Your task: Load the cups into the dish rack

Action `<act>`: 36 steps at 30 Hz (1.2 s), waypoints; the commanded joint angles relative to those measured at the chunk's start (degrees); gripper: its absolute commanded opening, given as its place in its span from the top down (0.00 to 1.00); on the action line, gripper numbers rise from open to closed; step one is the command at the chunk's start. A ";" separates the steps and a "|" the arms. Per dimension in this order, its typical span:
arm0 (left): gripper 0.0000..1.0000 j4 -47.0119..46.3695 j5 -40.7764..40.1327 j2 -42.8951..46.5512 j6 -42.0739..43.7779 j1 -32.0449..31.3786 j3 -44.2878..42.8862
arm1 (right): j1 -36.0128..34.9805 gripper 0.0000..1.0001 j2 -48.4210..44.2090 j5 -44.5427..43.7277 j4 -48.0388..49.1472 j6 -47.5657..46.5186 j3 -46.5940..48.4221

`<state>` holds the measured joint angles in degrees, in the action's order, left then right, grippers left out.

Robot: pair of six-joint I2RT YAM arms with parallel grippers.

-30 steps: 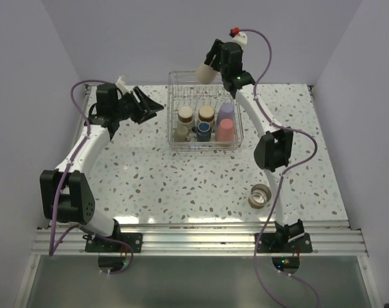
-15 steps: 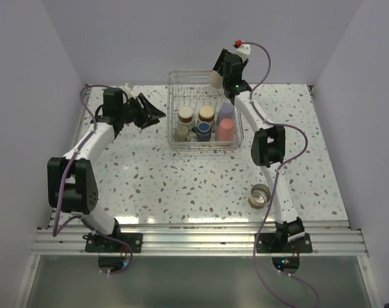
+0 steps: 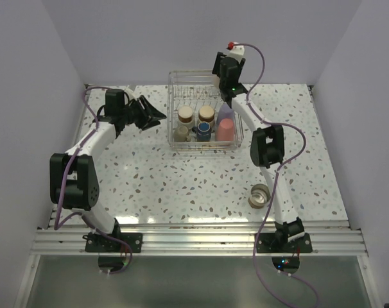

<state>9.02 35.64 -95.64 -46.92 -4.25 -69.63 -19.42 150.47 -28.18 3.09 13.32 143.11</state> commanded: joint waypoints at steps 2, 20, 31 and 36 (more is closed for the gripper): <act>0.49 -2.43 0.84 1.94 -0.19 -0.05 0.01 | -0.62 0.79 -3.17 -1.35 -0.11 -3.48 -5.73; 0.49 -1.11 -2.59 9.59 0.33 -3.22 3.18 | -0.79 0.01 -17.22 1.38 -0.99 -2.60 -19.17; 0.49 5.64 -8.74 13.98 3.84 -9.89 -0.32 | -0.71 0.01 -40.07 3.75 0.17 -2.96 -32.18; 0.48 15.05 -16.47 10.39 11.31 -19.71 -5.34 | -0.79 0.02 -53.06 3.14 -5.46 2.22 -39.56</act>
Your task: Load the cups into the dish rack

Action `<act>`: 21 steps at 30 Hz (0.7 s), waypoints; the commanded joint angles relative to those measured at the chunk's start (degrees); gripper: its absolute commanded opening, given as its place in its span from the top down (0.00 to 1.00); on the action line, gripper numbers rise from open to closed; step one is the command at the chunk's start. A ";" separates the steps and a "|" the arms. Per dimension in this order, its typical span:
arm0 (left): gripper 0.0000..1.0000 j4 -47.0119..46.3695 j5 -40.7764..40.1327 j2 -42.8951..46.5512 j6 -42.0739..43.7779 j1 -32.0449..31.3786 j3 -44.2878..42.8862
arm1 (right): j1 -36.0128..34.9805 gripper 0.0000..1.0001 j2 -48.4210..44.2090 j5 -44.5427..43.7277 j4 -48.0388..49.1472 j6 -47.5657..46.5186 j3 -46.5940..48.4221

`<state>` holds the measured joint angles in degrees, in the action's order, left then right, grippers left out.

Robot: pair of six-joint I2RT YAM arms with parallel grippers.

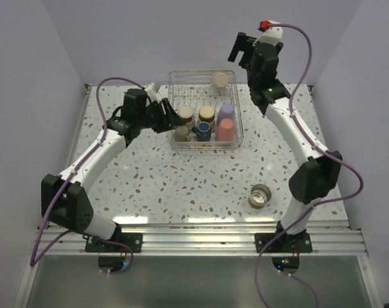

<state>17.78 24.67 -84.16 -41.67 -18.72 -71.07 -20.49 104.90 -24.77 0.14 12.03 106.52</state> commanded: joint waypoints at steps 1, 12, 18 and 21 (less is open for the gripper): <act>0.48 8.13 -6.64 -2.22 7.21 -6.93 -4.60 | 0.28 0.02 -9.17 0.34 -3.91 3.70 -3.94; 0.46 16.57 -11.48 -20.59 16.79 -32.85 -21.81 | 0.28 0.01 -31.93 -3.26 -22.11 11.96 -19.23; 0.47 19.48 -5.60 -31.39 19.60 -40.67 -28.85 | 0.36 0.01 -45.37 -6.33 -30.08 12.05 -26.45; 0.47 18.78 -5.07 -32.46 19.09 -41.66 -28.86 | 0.36 0.02 -47.24 -6.95 -31.07 11.44 -26.89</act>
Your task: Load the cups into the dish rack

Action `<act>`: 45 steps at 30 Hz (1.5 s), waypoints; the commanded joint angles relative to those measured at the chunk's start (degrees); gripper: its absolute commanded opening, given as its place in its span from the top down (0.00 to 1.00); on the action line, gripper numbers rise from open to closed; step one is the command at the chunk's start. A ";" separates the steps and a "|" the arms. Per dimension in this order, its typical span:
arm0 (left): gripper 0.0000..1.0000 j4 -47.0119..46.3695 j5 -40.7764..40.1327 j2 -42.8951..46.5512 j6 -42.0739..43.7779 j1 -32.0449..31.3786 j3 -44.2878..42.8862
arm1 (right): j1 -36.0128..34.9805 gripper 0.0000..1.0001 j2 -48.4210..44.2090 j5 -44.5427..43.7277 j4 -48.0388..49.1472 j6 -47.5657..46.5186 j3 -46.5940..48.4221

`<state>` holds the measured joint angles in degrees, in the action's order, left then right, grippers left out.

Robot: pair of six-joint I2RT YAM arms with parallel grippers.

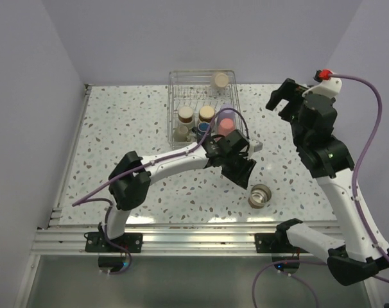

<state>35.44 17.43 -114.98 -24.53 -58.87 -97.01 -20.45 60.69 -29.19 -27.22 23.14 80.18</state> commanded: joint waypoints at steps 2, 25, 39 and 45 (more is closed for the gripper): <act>0.47 0.86 2.34 -2.26 1.60 -2.12 -3.18 | 0.32 0.01 -4.17 -3.24 -4.33 -0.45 -0.64; 0.50 -5.03 4.72 -6.83 -1.74 -3.71 -5.82 | 0.23 0.01 -6.28 -2.37 -7.14 -3.36 -0.38; 0.90 -2.48 2.44 -13.08 -2.18 -3.71 -11.18 | 0.23 0.01 -6.37 -0.69 -7.23 -2.30 -2.49; 1.00 -3.01 1.11 -10.01 -2.18 -2.75 -8.64 | 0.23 0.02 -6.11 -0.34 -7.32 -1.95 -1.70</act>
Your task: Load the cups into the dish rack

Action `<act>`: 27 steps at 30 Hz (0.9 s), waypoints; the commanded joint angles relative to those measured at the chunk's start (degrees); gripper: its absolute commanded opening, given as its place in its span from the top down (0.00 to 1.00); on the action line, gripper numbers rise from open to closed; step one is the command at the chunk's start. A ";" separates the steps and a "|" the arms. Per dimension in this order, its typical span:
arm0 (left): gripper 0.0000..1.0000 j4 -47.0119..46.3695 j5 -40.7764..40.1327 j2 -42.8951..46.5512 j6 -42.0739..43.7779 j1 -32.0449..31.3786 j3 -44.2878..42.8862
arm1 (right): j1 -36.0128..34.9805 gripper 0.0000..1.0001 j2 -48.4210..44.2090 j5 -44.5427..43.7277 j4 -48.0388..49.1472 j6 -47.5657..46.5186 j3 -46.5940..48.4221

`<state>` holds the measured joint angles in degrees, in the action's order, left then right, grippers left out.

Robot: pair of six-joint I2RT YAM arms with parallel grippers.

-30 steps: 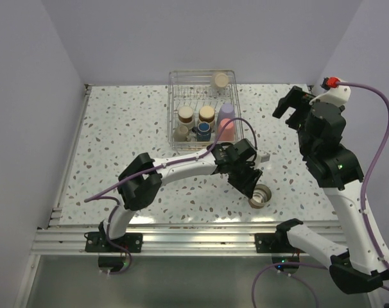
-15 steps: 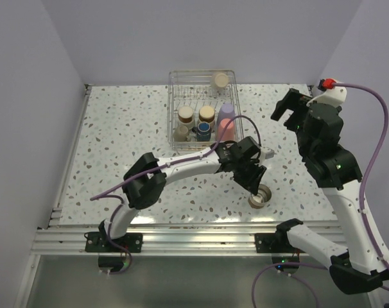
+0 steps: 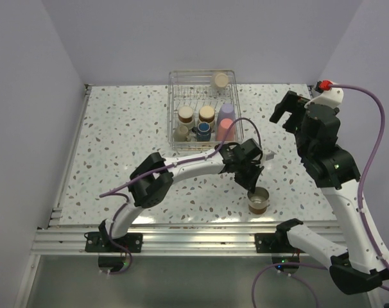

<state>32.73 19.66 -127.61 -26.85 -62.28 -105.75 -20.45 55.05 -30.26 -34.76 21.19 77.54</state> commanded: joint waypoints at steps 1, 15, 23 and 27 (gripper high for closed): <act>1.00 -0.73 -0.77 3.50 -0.04 1.28 0.81 | 0.23 0.01 -0.38 0.90 0.22 0.17 1.30; 1.00 -36.38 21.80 32.33 -18.98 28.25 20.93 | 0.23 0.01 8.14 32.60 15.99 19.21 6.51; 1.00 -83.77 24.38 36.73 -48.97 39.78 32.19 | 0.23 0.01 12.10 42.47 42.30 44.01 -2.74; 1.00 -91.52 20.61 36.21 -53.46 40.13 33.24 | 0.32 0.01 13.94 44.41 48.01 49.38 -3.62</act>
<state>-42.83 41.12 -91.29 -70.63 -22.17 -73.23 -20.21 69.34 9.87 0.56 62.06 73.82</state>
